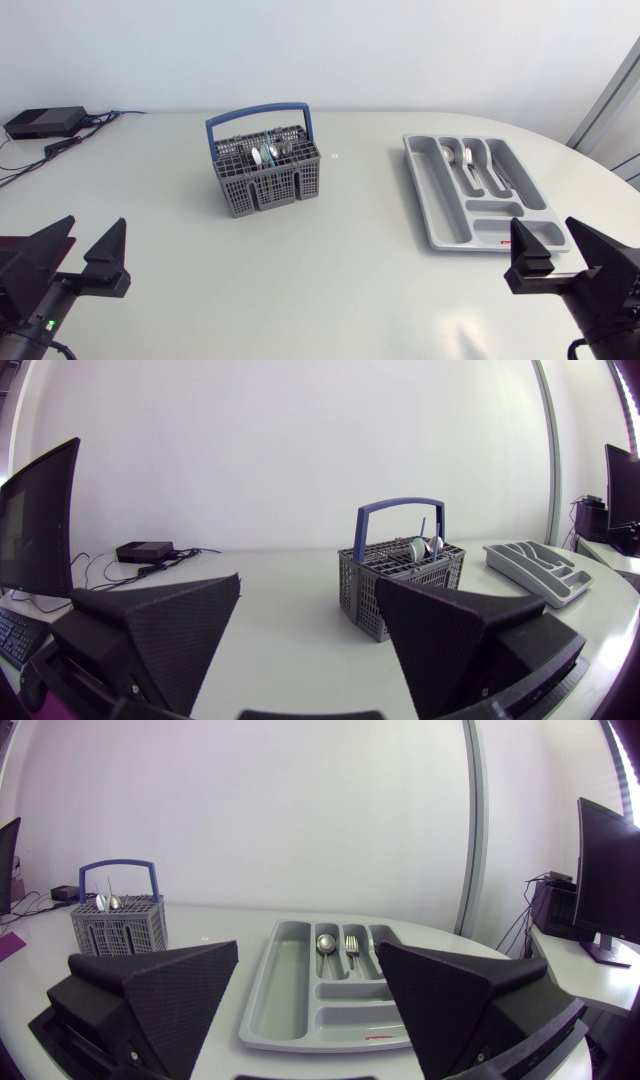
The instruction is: Unload the cutlery basket into the drawer organizer.
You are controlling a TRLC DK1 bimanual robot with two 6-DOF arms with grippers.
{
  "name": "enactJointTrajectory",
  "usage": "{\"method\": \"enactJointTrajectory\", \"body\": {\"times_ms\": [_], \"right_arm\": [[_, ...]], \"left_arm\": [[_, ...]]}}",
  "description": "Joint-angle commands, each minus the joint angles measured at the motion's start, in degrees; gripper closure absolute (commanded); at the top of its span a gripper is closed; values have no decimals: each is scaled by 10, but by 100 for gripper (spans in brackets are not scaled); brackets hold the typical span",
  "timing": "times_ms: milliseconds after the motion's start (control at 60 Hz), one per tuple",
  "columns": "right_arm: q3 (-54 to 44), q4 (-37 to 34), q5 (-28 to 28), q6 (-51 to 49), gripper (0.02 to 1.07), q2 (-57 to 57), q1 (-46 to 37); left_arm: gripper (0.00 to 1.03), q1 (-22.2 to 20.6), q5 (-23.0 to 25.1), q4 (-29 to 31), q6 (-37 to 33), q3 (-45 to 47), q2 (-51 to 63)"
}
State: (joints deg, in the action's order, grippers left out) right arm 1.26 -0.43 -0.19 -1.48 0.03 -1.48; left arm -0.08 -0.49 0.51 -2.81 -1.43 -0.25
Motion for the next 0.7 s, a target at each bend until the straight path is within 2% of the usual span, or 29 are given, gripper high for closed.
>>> {"method": "enactJointTrajectory", "body": {"times_ms": [0, 450, 583, 683], "right_arm": [[-13, -1, -1, 14, 6, -3, 5], [-13, 1, -1, 15, 6, -4, 8], [-7, 18, 12, 16, 6, -3, 27], [10, 28, 18, 16, 6, 8, 45]], "left_arm": [[4, 1, 1, -1, -2, 13, -5], [4, 1, 1, -3, -2, 12, -6], [4, 0, 1, -1, -7, -23, -5], [4, -3, 1, 29, -7, -66, 3]]}}
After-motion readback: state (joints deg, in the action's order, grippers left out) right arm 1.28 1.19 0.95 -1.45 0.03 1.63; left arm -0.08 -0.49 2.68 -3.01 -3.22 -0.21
